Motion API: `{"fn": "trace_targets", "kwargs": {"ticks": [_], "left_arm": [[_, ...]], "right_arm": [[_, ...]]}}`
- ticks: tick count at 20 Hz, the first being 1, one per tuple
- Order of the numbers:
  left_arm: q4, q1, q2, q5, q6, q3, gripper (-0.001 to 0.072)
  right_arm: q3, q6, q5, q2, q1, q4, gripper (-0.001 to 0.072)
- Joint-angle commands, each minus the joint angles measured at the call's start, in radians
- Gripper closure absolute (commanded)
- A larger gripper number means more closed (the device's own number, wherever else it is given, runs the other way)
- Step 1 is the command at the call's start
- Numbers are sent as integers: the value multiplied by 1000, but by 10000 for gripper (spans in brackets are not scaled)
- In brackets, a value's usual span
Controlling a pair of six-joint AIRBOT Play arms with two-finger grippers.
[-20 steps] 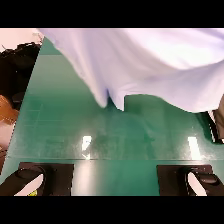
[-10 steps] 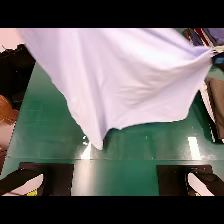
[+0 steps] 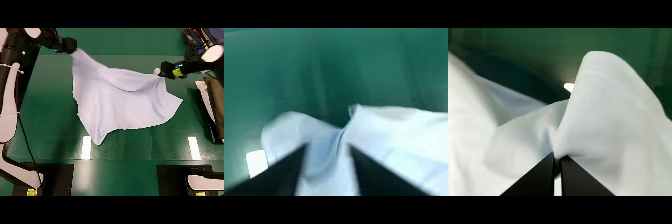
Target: Fold the shirts.
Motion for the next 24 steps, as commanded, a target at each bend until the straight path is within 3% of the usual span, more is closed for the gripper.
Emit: {"fn": "trace_targets", "kwargs": {"ticks": [1, 2, 5, 9, 13, 17, 20, 24], "left_arm": [[8, 17, -51, -55, -6, 20, 166], [7, 32, -51, -112, -6, 39, 166], [-4, 105, -16, -347, -5, 50, 166], [-63, 141, 162, -376, 3, -204, 166], [-88, 58, 432, -216, -24, -721, 166], [-315, 20, 619, -21, -35, -1175, 166], [-428, 20, 642, 83, -31, -1332, 165], [-484, 20, 641, 214, -23, -1382, 166]], "right_arm": [[2, -3, -98, -89, 0, 82, 330], [1, -4, -92, -86, -17, 114, 290], [1, -71, -12, -15, -65, 113, 291], [0, -129, 119, 115, -104, 111, 292], [0, -135, 128, 217, -103, 111, 292], [0, -135, 136, 269, -103, 111, 292], [0, -135, 151, 277, -103, 114, 292], [0, -135, 182, 277, -103, 114, 292]]}}
